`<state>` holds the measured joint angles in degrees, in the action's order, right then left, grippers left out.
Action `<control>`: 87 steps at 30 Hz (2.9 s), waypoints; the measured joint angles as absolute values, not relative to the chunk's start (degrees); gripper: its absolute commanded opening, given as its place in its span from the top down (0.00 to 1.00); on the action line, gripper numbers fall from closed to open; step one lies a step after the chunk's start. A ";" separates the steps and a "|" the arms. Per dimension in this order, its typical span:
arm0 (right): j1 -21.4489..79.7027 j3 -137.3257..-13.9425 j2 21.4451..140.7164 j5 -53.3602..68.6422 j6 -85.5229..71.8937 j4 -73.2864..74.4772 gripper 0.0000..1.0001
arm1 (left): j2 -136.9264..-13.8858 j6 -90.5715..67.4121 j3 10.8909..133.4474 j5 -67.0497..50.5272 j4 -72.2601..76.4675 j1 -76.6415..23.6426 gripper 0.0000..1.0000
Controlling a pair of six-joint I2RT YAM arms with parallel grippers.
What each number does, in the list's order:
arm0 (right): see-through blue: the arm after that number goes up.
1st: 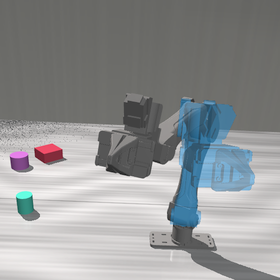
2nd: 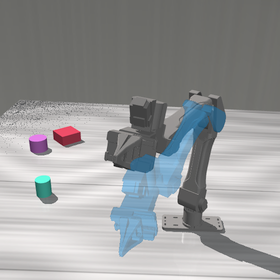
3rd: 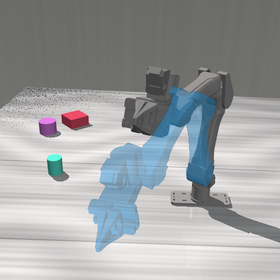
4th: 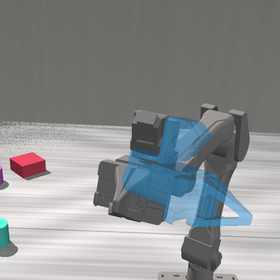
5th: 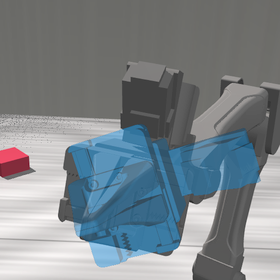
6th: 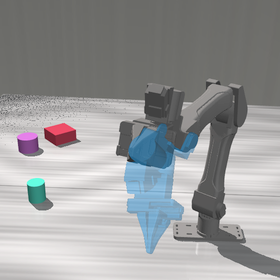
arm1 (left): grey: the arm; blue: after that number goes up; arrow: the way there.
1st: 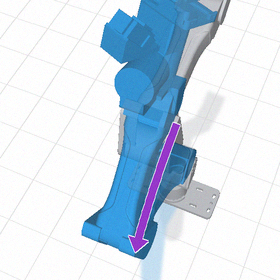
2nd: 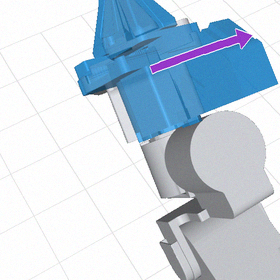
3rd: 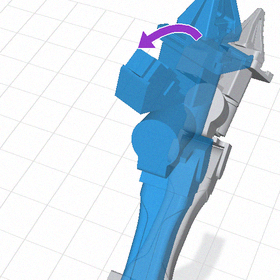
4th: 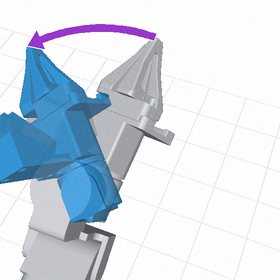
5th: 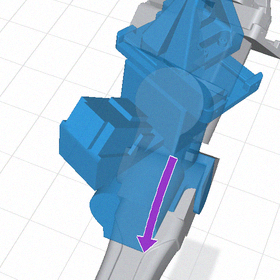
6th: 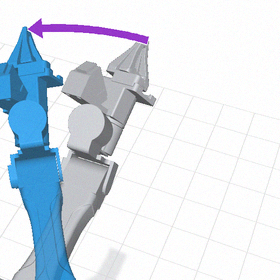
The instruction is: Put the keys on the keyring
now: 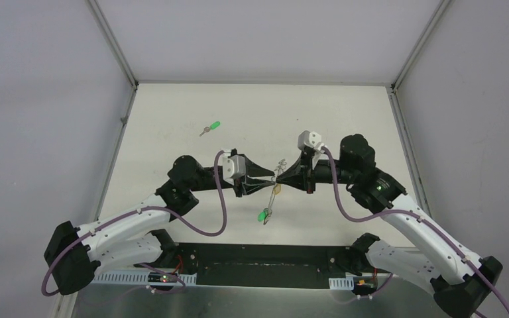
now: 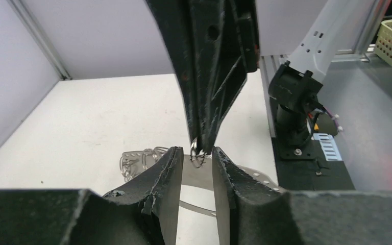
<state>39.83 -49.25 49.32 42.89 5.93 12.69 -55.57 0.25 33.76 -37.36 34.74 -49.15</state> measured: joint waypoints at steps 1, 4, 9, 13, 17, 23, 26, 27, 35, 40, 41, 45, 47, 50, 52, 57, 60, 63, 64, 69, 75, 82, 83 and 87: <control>39.83 -49.78 49.95 42.83 6.20 14.24 1.00 | -55.20 1.23 34.28 -37.45 32.40 -49.17 0.64; 39.83 -53.89 54.28 42.39 7.99 21.58 1.00 | -54.26 4.89 37.41 -37.91 23.66 -49.19 0.59; 39.83 -62.39 61.54 41.32 12.53 34.63 1.00 | -53.30 11.22 42.41 -38.09 11.14 -49.19 0.54; 39.86 -68.77 66.17 40.40 16.95 44.45 1.00 | -53.36 14.13 42.98 -38.09 4.56 -49.19 0.54; 40.36 -73.80 69.54 38.76 20.71 52.14 1.00 | -55.35 15.00 43.64 -38.04 0.86 -49.19 0.54; 41.98 -77.93 73.32 37.63 23.86 59.40 1.00 | -59.22 15.46 45.23 -38.02 -2.00 -49.19 0.56; 42.44 -77.93 73.71 37.74 24.12 60.51 1.00 | -60.58 15.29 45.82 -38.35 -1.76 -49.19 0.59; 42.54 -77.93 73.69 37.89 24.10 60.49 1.00 | -60.97 15.00 45.84 -38.74 -1.19 -49.19 0.61; 42.81 -77.01 73.67 38.37 23.92 59.35 1.00 | -63.11 12.43 45.84 -42.37 4.51 -49.19 0.73; 42.85 -76.79 73.67 38.33 23.92 59.11 1.00 | -63.53 11.42 45.84 -44.10 5.87 -49.19 0.92; 42.85 -76.77 73.67 38.33 23.90 59.07 1.00 | -63.53 11.31 45.84 -44.29 5.98 -49.19 0.93; 42.92 -76.62 73.54 38.37 23.83 59.00 1.00 | -63.64 11.16 45.84 -44.58 6.04 -49.17 0.98; 43.00 -76.42 73.38 38.35 23.68 58.98 1.00 | -63.79 11.09 45.84 -44.84 6.07 -49.17 0.94; 43.00 -76.03 73.17 38.26 23.46 58.83 1.00 | -64.18 11.03 45.84 -45.17 6.20 -49.19 0.87; 43.00 -75.72 73.01 38.11 23.27 58.54 1.00 | -64.51 10.96 45.84 -45.34 6.46 -49.19 0.86; 43.00 -75.22 72.79 38.15 22.70 57.95 1.00 | -64.69 10.98 45.84 -45.39 6.46 -49.50 0.87; 43.00 -75.20 72.69 38.11 22.57 57.98 1.00 | -64.82 10.96 45.84 -45.41 6.48 -49.54 0.93; 43.00 -75.16 72.69 38.15 22.57 58.04 1.00 | -64.90 11.00 45.84 -45.39 6.50 -49.54 1.00; 43.00 -75.16 72.69 38.17 22.57 58.08 1.00 | -64.99 11.00 45.84 -45.39 6.52 -49.54 1.00; 43.00 -75.09 72.69 37.82 22.41 58.15 1.00 | -65.39 11.03 45.84 -45.41 6.57 -49.54 1.00; 43.03 -73.49 71.09 37.28 21.74 56.49 0.71 | -65.36 10.90 45.84 -45.28 6.76 -49.58 1.00; 43.05 -69.71 65.71 34.13 18.46 50.35 0.32 | -62.30 6.20 40.27 -42.72 12.73 -49.95 1.00; 43.05 -68.62 64.27 33.39 18.09 49.08 0.32 | -61.47 5.04 38.81 -41.78 14.41 -49.95 1.00; 43.03 -62.85 57.14 30.63 16.49 43.35 0.37 | -59.20 1.19 34.70 -38.76 21.34 -49.95 1.00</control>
